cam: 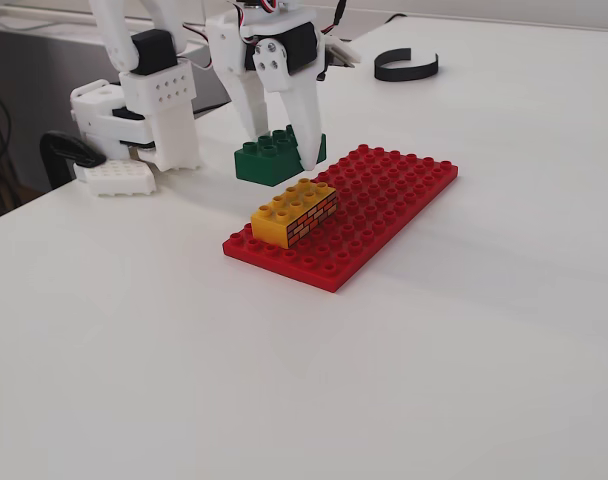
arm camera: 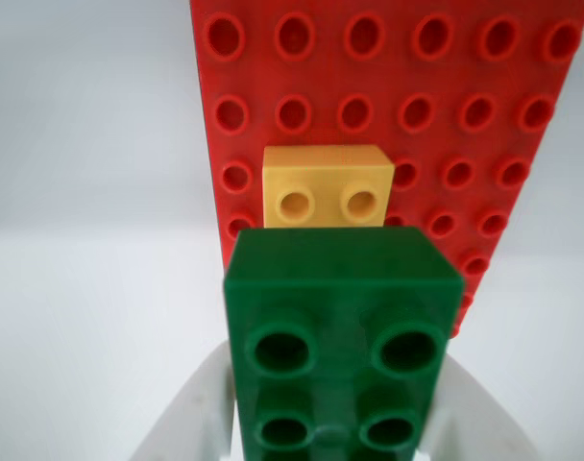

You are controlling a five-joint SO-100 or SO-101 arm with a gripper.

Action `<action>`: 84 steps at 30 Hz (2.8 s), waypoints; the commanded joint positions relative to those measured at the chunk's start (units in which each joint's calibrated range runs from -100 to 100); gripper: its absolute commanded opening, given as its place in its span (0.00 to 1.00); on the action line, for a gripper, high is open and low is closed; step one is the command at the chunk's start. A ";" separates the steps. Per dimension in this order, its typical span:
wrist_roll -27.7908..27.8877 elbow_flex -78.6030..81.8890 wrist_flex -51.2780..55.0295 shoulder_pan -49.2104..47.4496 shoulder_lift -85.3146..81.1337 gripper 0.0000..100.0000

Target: Grab the loose lego brick and stack it on top of the fixed one.

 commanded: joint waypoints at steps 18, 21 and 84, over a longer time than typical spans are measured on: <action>0.10 8.06 -10.41 -0.07 -2.04 0.09; 0.10 8.96 -10.93 -0.07 -2.04 0.09; 0.10 -21.72 16.22 -12.39 -23.21 0.35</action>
